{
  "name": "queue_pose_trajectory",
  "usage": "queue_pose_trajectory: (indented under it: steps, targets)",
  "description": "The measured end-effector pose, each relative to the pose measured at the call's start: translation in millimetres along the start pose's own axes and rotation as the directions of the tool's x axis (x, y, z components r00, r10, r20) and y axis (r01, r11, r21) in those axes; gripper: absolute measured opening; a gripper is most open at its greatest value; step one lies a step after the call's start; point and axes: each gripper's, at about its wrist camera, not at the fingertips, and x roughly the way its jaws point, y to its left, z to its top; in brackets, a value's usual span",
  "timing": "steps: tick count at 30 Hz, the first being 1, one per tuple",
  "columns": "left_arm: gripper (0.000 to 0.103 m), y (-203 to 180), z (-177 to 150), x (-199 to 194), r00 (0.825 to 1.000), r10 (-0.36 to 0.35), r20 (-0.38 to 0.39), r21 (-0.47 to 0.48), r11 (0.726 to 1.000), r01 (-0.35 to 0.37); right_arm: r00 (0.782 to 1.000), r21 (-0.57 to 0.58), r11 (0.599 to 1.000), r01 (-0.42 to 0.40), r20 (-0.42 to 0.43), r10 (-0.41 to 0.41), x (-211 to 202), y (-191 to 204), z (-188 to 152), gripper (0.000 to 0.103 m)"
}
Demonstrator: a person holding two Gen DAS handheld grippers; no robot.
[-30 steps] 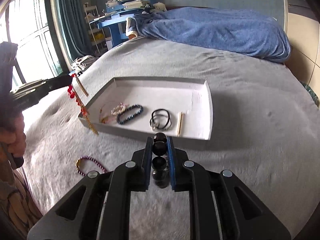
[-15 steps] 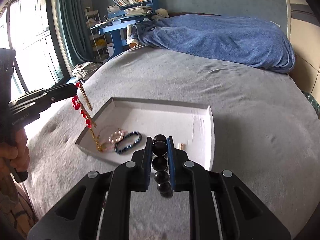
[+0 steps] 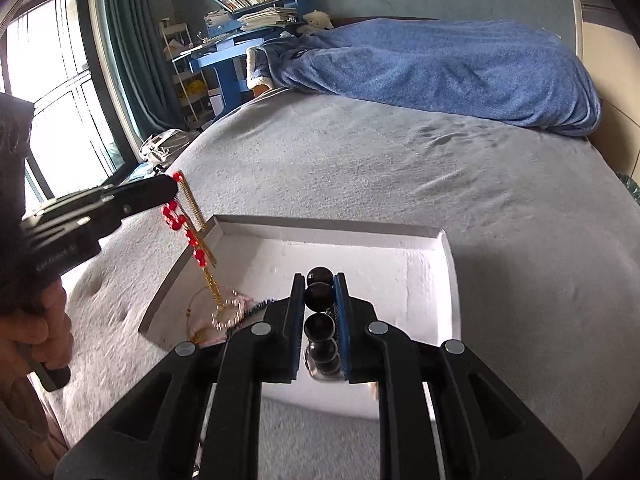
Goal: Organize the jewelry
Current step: 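Carry the ornament and black bead bracelet into the white tray and open both tools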
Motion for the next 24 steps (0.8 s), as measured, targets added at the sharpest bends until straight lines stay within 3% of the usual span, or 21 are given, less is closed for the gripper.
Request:
queue_pose_trajectory:
  steps: [8,14,24]
  targets:
    - [0.011,11,-2,27,0.999,0.011,-0.038,-0.032,0.999,-0.012,0.999,0.046,0.999,-0.014,-0.032,0.016,34,-8,10,0.014]
    - [0.011,12,-8,41,0.997,0.038,-0.068,-0.014,0.999,-0.039,0.998,0.09,0.995,0.04,-0.049,-0.036,57,-30,10,0.014]
    - [0.011,22,-36,75,0.972,0.117,-0.204,0.036,0.993,-0.112,0.989,0.109,0.987,0.115,-0.105,-0.103,76,-55,-5,0.014]
